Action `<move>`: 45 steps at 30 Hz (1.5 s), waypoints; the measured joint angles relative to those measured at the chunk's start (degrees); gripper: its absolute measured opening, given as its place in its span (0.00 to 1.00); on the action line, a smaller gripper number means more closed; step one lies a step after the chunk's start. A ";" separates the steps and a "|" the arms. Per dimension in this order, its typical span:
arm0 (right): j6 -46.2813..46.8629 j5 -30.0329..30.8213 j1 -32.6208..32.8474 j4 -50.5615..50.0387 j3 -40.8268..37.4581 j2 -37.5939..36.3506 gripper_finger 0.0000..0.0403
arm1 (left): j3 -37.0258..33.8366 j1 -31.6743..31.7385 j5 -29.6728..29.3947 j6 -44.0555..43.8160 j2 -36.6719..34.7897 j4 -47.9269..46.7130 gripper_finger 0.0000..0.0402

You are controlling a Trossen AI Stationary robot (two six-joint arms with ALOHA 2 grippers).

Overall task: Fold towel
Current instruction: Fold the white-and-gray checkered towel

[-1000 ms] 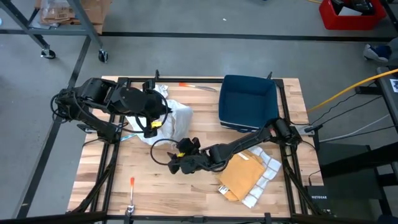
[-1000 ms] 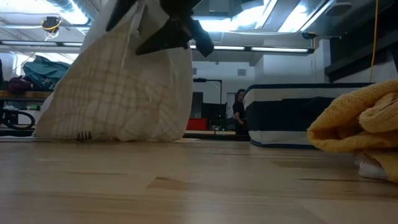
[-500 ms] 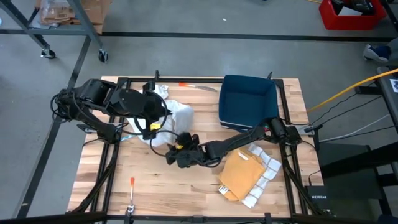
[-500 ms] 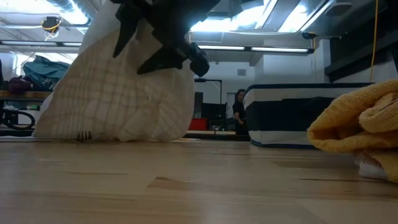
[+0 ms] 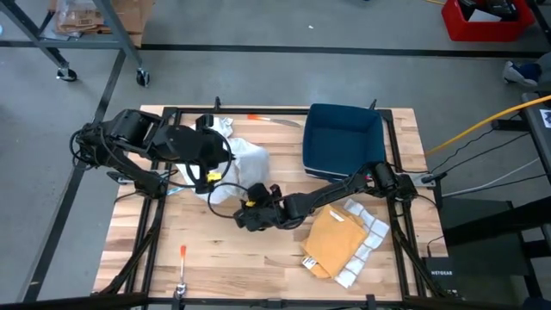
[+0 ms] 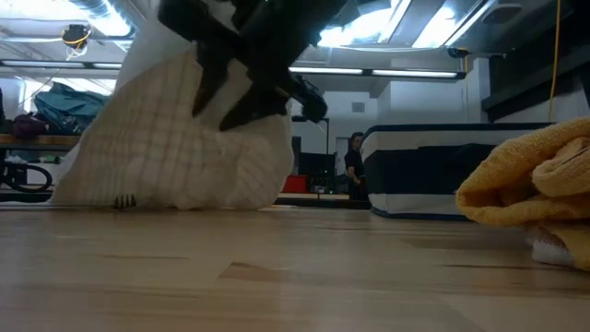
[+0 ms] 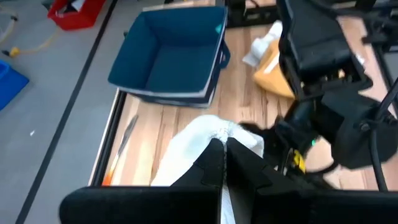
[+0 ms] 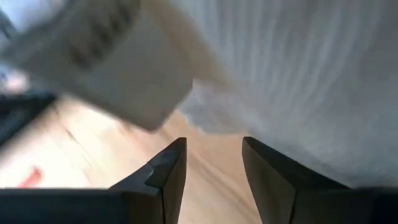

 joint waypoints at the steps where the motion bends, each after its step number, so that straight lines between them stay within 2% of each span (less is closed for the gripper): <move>1: 0.00 -1.74 0.00 -1.54 0.00 0.00 0.39 | 0.00 -0.01 0.04 -0.25 0.00 -0.98 0.00; 8: -0.02 -15.55 0.11 -5.90 0.00 0.00 0.39 | 0.00 -0.42 0.06 -3.43 0.00 -7.65 0.00; 13: -0.02 -19.23 0.17 -2.81 0.00 0.00 0.39 | 0.00 -0.39 0.06 -4.16 0.00 -9.04 0.00; 19: -1.43 -23.04 0.63 7.73 0.00 0.00 0.39 | 0.00 -0.39 0.06 -4.26 0.00 -9.11 0.00; 22: -3.42 -18.80 1.39 13.37 0.00 0.00 0.39 | 0.00 -0.39 0.06 -5.68 0.00 -9.53 0.00; 25: -3.83 -12.09 2.55 18.30 0.00 0.00 0.39 | 0.00 -0.39 0.06 -7.86 0.00 -10.93 0.00; 29: -5.74 -0.72 4.38 23.29 0.00 -0.02 0.39 | -0.02 -0.39 0.34 -10.65 0.00 -12.62 0.00; 34: -9.27 14.60 6.35 26.90 0.00 -0.72 0.39 | -0.34 -0.58 3.40 -11.67 0.00 -12.51 0.00; 37: -12.49 21.25 6.75 28.10 1.16 -1.19 0.39 | -1.24 -0.79 3.63 -11.68 0.01 -12.35 0.00; 40: -17.38 24.82 6.57 28.07 4.16 -1.30 0.39 | -2.64 -0.81 3.69 -11.92 0.07 -12.33 0.00; 45: -29.19 25.53 5.27 28.07 9.90 -1.39 0.39 | -4.41 -0.81 3.69 -12.04 0.11 -11.24 0.00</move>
